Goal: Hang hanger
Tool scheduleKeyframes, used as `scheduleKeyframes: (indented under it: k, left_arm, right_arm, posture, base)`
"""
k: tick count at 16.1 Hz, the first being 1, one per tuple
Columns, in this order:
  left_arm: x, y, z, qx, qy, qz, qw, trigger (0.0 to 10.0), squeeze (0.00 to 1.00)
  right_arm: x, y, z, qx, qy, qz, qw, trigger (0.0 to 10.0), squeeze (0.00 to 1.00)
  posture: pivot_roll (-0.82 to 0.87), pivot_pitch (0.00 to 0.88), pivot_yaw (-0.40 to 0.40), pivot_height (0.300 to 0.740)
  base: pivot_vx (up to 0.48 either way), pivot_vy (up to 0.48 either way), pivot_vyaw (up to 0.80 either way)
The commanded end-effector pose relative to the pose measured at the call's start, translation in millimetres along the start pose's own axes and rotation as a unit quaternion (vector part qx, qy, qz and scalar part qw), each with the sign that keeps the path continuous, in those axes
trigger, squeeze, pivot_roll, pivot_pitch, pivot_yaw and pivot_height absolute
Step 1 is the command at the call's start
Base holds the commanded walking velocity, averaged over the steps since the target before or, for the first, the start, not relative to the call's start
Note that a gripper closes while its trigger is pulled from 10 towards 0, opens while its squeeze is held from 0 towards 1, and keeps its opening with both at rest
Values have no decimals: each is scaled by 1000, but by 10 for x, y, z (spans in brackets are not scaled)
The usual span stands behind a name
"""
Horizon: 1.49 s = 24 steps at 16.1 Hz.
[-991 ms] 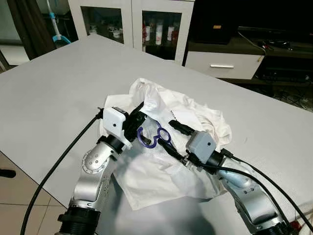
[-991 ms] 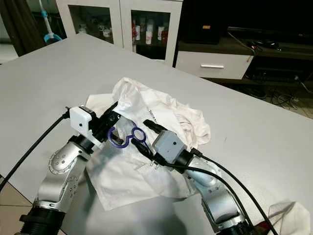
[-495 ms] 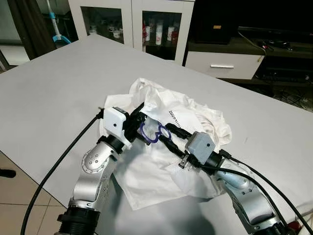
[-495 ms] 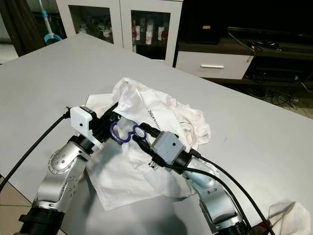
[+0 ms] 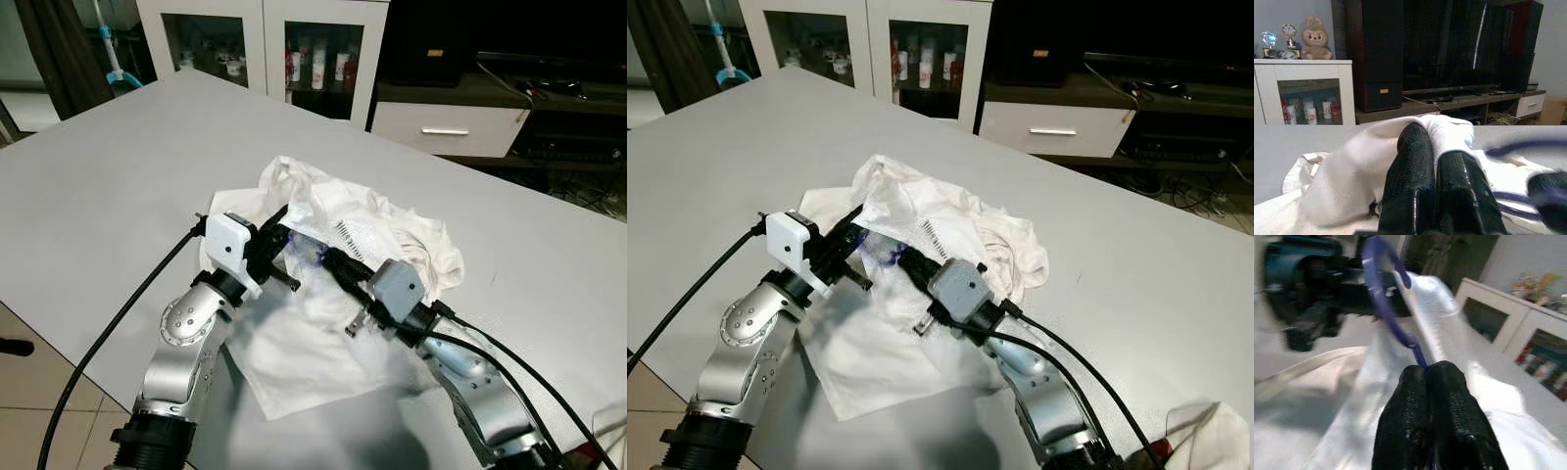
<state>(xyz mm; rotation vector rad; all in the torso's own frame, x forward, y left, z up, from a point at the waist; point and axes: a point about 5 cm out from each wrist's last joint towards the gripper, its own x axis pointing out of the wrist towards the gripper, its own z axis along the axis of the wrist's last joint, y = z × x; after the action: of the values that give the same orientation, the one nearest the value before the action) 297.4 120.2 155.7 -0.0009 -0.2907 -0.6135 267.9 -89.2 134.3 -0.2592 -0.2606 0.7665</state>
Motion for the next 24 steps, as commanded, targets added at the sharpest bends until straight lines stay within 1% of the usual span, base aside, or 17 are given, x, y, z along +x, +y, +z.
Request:
scheduleKeyframes:
  k: [1, 4, 5, 6, 8, 9, 10, 11, 13, 14, 15, 17, 18, 19, 21, 23, 24]
  left_arm:
    - [22, -17, 55, 0, -11, -7, 1000, 0, 0]
    - [7, -3, 46, 1, -8, -1, 1000, 0, 0]
    - [0, 13, 40, 2, -6, 7, 1000, 0, 0]
    - [-4, 32, 34, 5, -4, 17, 1000, 0, 0]
    - [-3, 87, 18, 10, 3, 45, 999, 0, 0]
    - [-3, 116, 12, 13, 6, 56, 998, 3059, 0]
    - [-10, 161, 16, 16, 7, 69, 997, 2745, 0]
    - [-18, 226, 28, 16, 5, 86, 996, 2627, 0]
    - [-21, 289, 53, 20, 2, 97, 995, 1569, 0]
    - [-18, 351, 89, 23, -2, 105, 994, 824, 0]
    - [-13, 410, 119, 24, -6, 113, 993, 0, 0]
    - [-14, 527, 152, 33, -6, 123, 992, 0, 0]
    - [-17, 558, 157, 35, -4, 127, 991, 0, 0]
    - [-21, 579, 154, 35, -2, 129, 991, 157, 0]
    - [-34, 562, 123, 33, 2, 126, 991, 0, 0]
    - [-30, 501, 83, 28, 4, 119, 992, 0, 0]
    - [-20, 460, 61, 27, 8, 110, 994, 0, 0]
  right_arm:
    - [-28, -89, -31, -9, 9, -26, 1000, 0, 24]
    - [-60, -255, -13, 5, 1, -76, 997, 0, 27]
    - [-74, -332, 18, 22, -10, -94, 995, 0, 24]
    - [-91, -394, 46, 36, -19, -105, 994, 0, 24]
    - [-135, -458, 85, 59, -35, -105, 992, 0, 20]
    - [-179, -425, 105, 77, -40, -69, 994, 0, 20]
    - [-235, -371, 112, 87, -39, -28, 995, 0, 24]
    - [-325, -320, 110, 84, -31, 16, 996, 0, 16]
    - [-426, -282, 128, 87, -23, 64, 994, 0, 20]
    - [-517, -270, 145, 84, -11, 106, 991, 0, 16]
    - [-574, -283, 172, 86, -5, 130, 988, 0, 16]
    - [-628, -327, 271, 91, -12, 158, 983, 0, 12]
    - [-639, -331, 295, 90, -14, 166, 982, 0, 16]
    - [-637, -352, 348, 95, -27, 166, 981, 0, 16]
    - [-629, -405, 417, 105, -45, 159, 981, 0, 12]
    - [-627, -419, 426, 105, -44, 160, 980, 0, 16]
    - [-619, -434, 450, 113, -54, 156, 980, 0, 16]
  posture:
    - [32, 67, 5, 740]
    - [34, 64, -2, 740]
    - [35, 63, -7, 740]
    - [37, 61, -13, 740]
    - [40, 56, -25, 740]
    - [43, 54, -29, 740]
    - [43, 52, -32, 740]
    - [44, 49, -35, 740]
    - [45, 46, -37, 740]
    - [44, 45, -38, 740]
    - [43, 41, -37, 740]
    - [43, 33, -39, 740]
    - [44, 32, -41, 740]
    - [44, 32, -41, 740]
    - [45, 30, -46, 740]
    - [48, 30, -49, 740]
    - [49, 31, -51, 740]
  base:
    - [0, 0, 0]
    - [0, 0, 0]
    - [0, 0, 0]
    - [0, 0, 0]
    - [0, 0, 0]
    - [0, 0, 0]
    - [0, 0, 0]
    - [0, 0, 0]
    - [0, 0, 0]
    - [0, 0, 0]
    - [0, 0, 0]
    - [0, 0, 0]
    - [0, 0, 0]
    - [0, 0, 0]
    - [0, 0, 0]
    - [0, 0, 0]
    - [0, 0, 0]
